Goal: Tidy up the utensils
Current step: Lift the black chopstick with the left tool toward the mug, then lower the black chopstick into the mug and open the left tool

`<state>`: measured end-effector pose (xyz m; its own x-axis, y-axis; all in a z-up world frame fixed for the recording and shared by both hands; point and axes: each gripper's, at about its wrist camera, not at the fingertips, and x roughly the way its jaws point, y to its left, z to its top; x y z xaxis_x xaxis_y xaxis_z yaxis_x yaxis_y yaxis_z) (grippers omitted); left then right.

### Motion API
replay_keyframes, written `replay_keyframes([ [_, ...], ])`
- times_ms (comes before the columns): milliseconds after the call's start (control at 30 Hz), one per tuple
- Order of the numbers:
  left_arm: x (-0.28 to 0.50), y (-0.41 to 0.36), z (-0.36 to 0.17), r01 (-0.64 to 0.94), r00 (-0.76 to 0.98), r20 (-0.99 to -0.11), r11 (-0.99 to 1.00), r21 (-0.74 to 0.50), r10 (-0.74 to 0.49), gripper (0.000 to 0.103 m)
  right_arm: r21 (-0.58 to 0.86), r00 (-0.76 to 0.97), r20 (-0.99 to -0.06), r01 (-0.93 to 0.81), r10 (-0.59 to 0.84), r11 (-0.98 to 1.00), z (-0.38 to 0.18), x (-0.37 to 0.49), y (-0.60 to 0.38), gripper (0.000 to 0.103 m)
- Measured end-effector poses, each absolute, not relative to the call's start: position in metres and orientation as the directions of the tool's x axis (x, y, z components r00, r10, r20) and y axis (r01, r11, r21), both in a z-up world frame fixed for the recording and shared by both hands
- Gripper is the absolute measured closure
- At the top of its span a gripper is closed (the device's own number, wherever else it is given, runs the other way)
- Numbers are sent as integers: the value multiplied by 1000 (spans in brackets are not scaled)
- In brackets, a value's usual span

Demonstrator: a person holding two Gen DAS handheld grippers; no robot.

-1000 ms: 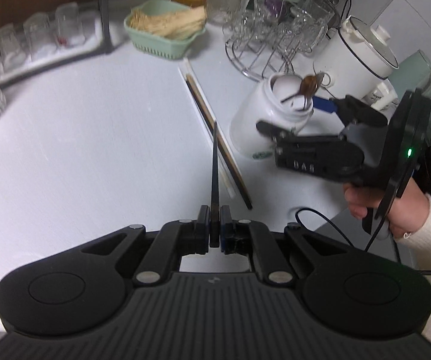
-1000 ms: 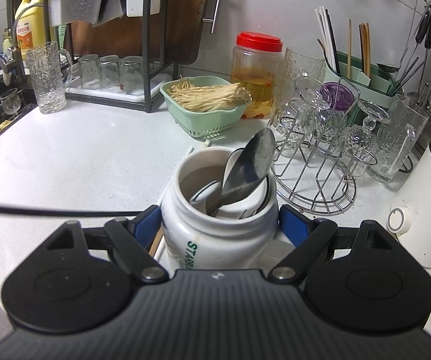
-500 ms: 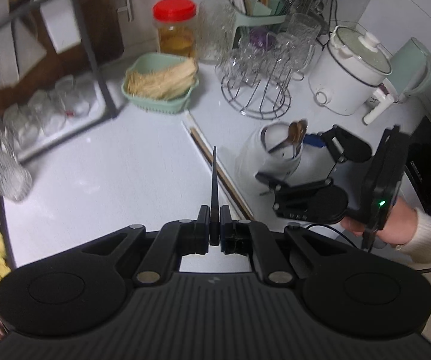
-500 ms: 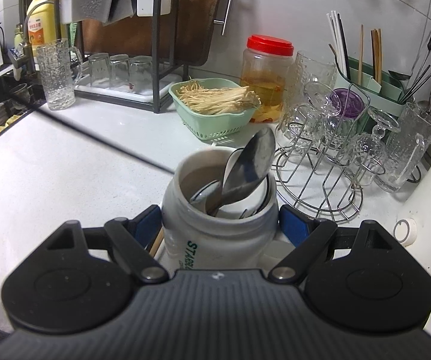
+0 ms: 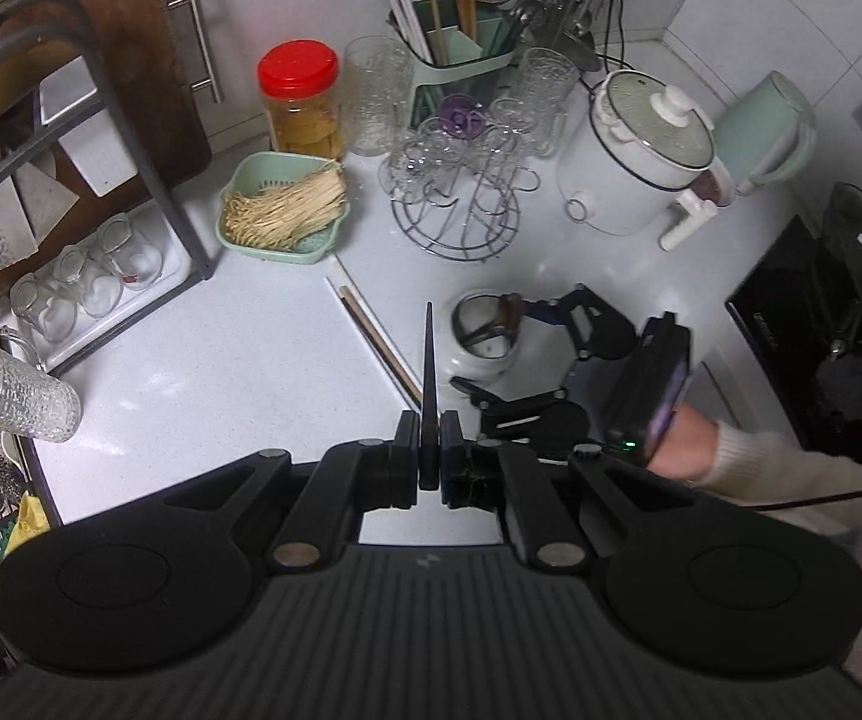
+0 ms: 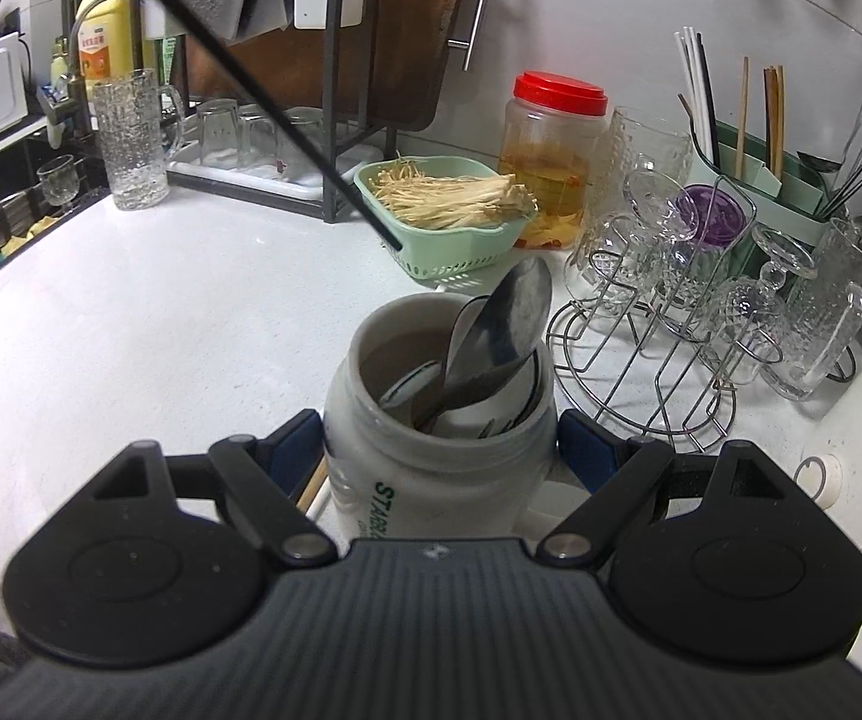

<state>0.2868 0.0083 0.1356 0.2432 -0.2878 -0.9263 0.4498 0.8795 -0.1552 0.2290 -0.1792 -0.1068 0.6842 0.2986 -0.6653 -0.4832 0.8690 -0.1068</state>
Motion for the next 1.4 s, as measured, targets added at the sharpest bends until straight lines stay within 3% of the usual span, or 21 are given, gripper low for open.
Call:
replay_keyframes([
  [400, 303, -22, 147, 492, 171, -946, 856, -162, -277, 96, -108, 673, -668, -510, 318, 853, -107, 231, -181, 15],
  [1400, 346, -70, 33, 536, 23, -975, 826, -173, -219, 96, -112, 686, -650, -511, 326, 852, -108, 228, -181, 15],
])
